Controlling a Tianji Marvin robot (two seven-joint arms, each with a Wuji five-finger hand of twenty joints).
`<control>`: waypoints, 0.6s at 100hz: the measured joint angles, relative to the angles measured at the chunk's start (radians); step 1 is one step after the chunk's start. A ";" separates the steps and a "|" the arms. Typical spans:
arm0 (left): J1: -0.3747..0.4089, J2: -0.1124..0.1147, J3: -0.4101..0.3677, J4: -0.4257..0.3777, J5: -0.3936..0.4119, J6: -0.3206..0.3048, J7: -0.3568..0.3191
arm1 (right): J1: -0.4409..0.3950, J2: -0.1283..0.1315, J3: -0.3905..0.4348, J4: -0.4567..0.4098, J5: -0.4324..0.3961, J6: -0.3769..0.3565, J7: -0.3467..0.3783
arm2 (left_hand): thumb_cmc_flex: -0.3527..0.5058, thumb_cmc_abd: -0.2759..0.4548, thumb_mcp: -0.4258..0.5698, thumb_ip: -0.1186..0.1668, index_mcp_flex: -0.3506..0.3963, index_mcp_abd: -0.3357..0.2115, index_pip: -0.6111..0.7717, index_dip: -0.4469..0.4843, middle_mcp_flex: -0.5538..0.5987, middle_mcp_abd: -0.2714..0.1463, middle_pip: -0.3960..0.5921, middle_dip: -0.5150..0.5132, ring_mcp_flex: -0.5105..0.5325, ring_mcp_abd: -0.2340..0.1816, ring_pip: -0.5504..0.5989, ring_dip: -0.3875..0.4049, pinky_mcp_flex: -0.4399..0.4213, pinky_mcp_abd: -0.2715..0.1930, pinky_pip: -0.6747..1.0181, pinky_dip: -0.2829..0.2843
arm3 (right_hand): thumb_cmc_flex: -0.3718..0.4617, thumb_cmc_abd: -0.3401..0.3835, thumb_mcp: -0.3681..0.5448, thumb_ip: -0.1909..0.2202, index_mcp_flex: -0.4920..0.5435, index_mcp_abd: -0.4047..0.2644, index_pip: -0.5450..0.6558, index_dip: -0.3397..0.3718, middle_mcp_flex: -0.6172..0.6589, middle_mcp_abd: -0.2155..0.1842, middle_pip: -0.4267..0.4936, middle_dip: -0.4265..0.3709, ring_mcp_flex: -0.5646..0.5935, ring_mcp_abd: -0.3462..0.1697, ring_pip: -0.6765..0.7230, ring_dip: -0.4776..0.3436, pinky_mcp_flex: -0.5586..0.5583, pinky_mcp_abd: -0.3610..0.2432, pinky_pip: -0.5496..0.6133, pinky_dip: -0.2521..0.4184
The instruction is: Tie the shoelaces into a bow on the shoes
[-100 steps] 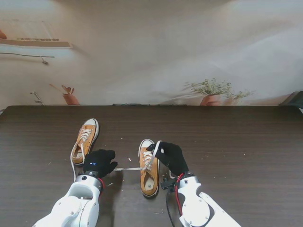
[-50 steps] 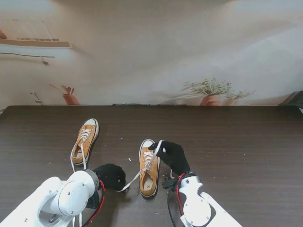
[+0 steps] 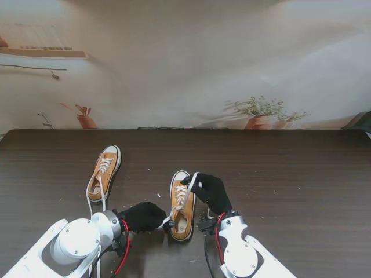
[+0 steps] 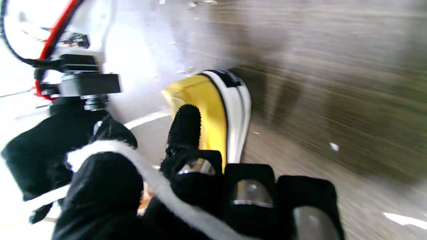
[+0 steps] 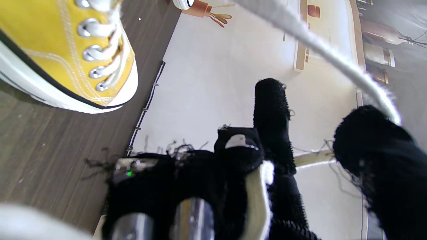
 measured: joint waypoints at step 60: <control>0.077 -0.059 -0.022 0.074 -0.355 -0.185 0.087 | 0.008 0.000 -0.011 0.011 0.000 0.011 0.004 | 0.027 0.049 0.002 0.002 -0.003 0.001 -0.112 -0.053 -0.011 0.028 0.000 0.012 -0.002 0.031 -0.002 -0.001 -0.009 0.038 0.000 -0.022 | 0.000 0.035 -0.019 0.000 0.000 -0.001 0.000 0.000 0.000 0.000 0.000 0.000 0.000 0.001 0.000 0.000 0.000 0.001 0.000 0.000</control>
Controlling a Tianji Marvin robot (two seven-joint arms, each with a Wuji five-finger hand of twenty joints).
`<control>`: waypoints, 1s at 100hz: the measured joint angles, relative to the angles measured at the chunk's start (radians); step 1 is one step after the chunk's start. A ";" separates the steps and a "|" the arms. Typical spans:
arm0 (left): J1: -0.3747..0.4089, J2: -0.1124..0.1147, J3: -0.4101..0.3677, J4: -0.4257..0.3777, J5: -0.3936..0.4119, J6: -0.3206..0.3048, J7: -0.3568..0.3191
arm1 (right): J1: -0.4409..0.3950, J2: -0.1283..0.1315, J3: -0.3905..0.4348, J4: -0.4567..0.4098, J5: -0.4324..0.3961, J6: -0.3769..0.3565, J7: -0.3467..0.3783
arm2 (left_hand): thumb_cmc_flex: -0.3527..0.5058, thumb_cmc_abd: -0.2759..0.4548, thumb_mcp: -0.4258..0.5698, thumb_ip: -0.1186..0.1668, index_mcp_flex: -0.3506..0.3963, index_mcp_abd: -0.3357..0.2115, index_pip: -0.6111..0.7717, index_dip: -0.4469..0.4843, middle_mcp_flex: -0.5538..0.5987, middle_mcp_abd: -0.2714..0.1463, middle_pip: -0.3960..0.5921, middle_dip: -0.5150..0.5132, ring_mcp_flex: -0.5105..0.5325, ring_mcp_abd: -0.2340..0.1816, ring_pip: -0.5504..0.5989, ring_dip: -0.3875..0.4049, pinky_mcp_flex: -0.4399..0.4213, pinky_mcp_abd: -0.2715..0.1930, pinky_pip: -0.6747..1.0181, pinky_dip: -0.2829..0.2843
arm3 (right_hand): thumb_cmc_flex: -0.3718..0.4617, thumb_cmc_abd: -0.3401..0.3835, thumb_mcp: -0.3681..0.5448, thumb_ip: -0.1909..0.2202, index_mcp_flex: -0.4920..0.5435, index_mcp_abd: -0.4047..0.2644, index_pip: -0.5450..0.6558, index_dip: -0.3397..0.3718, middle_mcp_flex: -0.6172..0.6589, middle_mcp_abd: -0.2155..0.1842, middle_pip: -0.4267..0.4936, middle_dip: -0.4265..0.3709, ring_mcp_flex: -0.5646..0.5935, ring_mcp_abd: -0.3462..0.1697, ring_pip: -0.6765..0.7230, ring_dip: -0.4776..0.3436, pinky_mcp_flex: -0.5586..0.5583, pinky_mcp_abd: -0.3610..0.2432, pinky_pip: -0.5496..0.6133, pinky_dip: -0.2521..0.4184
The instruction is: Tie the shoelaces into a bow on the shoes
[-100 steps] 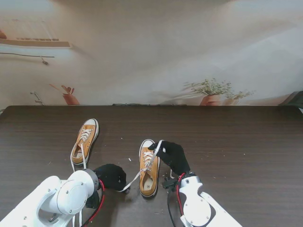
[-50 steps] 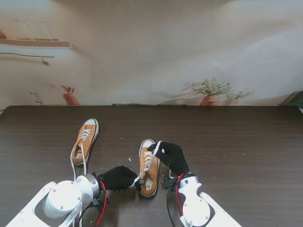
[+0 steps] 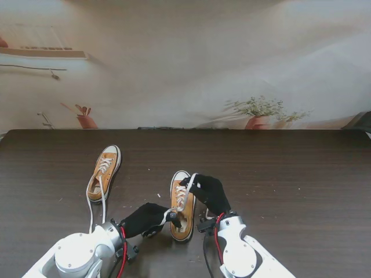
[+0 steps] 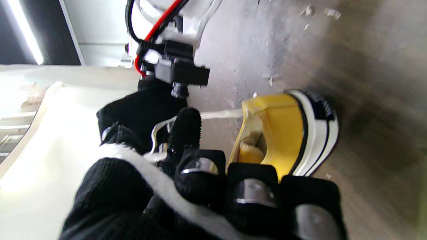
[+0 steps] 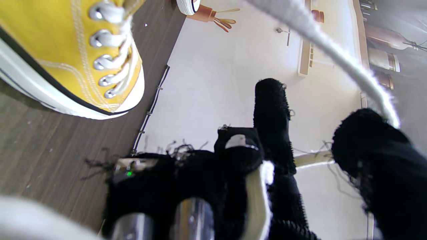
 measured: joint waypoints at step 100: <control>0.015 -0.120 0.114 0.148 0.013 -0.336 0.553 | 0.008 -0.001 -0.007 0.013 0.001 0.004 0.002 | -0.095 -0.264 0.318 -0.028 -0.045 0.000 -0.223 -0.127 0.001 -0.001 -0.026 0.000 0.000 0.001 0.000 0.000 0.000 0.000 0.000 0.038 | 0.000 -0.003 0.000 0.000 0.000 0.000 0.000 0.000 0.000 0.000 0.000 0.000 0.000 0.001 0.000 0.000 0.000 0.003 0.000 0.000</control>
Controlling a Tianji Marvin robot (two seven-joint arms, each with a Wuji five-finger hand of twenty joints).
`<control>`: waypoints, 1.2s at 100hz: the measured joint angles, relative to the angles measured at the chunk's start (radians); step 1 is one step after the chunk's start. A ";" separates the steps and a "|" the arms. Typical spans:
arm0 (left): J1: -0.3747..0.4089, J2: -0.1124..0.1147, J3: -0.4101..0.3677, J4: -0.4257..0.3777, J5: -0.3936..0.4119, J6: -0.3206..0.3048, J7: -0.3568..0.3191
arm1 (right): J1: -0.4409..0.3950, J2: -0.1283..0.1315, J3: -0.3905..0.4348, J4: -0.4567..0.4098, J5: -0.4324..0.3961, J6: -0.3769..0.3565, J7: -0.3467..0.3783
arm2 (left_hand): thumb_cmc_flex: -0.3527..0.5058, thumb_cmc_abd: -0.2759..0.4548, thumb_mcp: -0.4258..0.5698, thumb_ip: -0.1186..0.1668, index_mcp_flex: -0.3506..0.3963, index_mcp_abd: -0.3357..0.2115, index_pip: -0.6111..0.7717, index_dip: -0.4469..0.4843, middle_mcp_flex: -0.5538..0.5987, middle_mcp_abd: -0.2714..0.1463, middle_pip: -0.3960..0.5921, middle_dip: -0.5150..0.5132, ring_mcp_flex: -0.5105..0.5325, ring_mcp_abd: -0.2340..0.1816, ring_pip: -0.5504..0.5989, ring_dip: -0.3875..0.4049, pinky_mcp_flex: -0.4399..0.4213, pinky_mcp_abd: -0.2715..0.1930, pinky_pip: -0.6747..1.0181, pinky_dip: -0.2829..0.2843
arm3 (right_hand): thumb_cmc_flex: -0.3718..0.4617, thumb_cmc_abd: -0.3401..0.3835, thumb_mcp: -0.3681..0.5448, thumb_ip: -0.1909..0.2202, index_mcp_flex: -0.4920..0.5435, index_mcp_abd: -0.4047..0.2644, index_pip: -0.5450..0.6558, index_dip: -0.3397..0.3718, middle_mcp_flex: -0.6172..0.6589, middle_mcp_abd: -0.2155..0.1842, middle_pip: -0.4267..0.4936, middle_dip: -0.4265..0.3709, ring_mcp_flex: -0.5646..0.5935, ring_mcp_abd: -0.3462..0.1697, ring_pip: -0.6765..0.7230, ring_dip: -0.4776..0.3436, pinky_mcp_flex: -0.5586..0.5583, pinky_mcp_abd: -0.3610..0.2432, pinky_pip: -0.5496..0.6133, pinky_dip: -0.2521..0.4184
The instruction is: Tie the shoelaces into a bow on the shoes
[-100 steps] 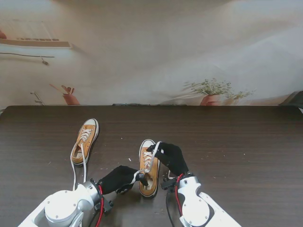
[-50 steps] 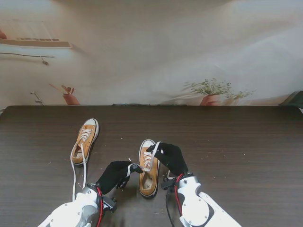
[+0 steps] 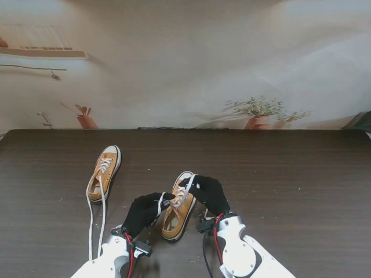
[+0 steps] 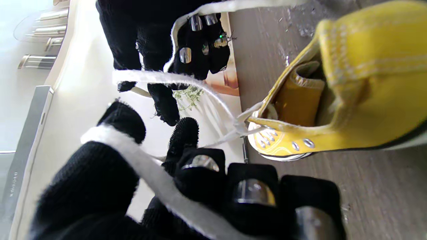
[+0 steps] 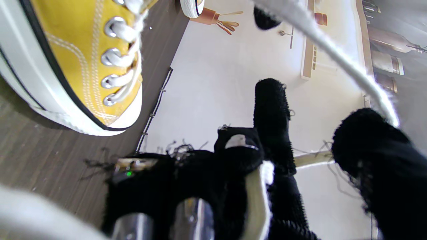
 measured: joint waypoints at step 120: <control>-0.047 -0.030 0.066 0.093 0.033 -0.203 0.051 | 0.006 -0.005 -0.008 0.009 0.055 -0.011 0.025 | -0.040 -0.073 0.122 -0.030 -0.113 0.001 -0.196 -0.081 -0.091 0.030 -0.124 0.000 0.000 0.022 -0.121 -0.030 -0.007 0.041 0.000 -0.162 | 0.018 -0.098 0.008 0.000 0.000 0.000 0.000 0.000 0.009 0.001 0.000 0.000 0.000 0.008 0.000 0.000 0.000 0.009 0.000 0.003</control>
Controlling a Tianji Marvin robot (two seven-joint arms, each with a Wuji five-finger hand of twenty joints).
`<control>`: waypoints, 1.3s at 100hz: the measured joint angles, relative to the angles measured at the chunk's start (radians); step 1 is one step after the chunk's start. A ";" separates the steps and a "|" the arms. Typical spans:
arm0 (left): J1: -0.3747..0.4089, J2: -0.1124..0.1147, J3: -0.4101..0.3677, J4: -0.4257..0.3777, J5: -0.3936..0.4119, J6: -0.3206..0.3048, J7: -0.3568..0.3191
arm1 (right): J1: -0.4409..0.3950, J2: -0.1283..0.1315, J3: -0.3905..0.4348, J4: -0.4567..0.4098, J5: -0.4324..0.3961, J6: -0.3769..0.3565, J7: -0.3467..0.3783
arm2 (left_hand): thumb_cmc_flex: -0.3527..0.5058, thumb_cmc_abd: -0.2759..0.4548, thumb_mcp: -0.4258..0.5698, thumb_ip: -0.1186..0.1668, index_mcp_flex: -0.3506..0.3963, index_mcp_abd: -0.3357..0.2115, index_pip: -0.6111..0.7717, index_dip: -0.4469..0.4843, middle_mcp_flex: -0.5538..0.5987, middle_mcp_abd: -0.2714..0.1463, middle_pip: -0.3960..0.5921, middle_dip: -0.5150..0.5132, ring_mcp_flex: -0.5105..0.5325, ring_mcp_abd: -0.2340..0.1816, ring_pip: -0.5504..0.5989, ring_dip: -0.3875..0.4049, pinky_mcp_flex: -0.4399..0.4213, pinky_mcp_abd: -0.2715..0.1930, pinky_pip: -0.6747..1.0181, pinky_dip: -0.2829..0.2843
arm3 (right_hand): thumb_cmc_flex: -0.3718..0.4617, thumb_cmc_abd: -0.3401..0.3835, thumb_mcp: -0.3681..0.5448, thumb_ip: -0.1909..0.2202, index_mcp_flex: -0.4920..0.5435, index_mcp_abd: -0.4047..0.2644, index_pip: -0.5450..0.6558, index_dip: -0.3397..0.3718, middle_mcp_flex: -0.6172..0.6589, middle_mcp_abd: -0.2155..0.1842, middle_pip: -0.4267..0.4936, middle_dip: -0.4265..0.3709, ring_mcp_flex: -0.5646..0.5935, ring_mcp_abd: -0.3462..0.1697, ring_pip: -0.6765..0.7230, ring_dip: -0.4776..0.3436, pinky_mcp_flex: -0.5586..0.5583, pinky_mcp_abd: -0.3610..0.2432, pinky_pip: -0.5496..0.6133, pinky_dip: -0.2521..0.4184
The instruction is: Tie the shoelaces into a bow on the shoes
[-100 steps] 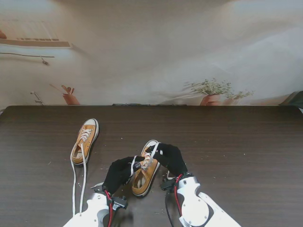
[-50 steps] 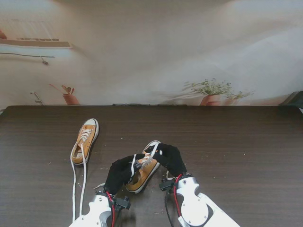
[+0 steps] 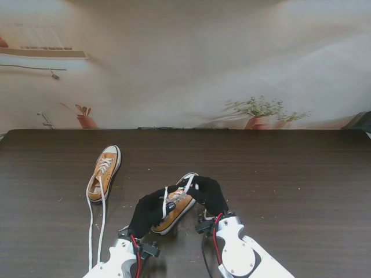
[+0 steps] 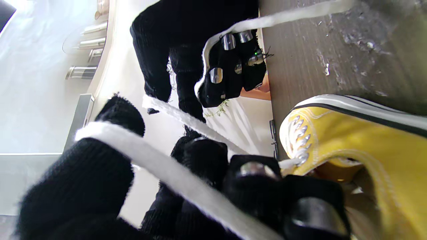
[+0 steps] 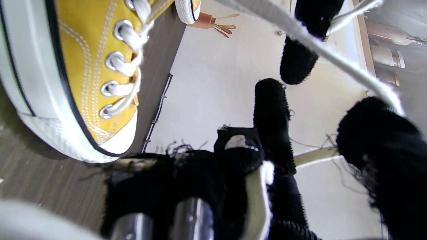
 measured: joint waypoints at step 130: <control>-0.050 -0.033 -0.047 0.126 0.532 -0.049 0.376 | 0.021 0.009 -0.035 0.026 0.019 -0.081 0.076 | 0.001 0.016 0.037 0.000 0.041 -0.003 0.017 0.000 0.029 0.014 -0.031 -0.015 0.001 0.027 -0.029 -0.022 -0.028 0.072 -0.015 -0.048 | 0.000 0.002 0.000 0.000 0.000 0.001 0.001 -0.008 0.000 0.000 0.000 0.000 0.000 0.001 0.000 0.000 0.000 0.001 0.000 0.000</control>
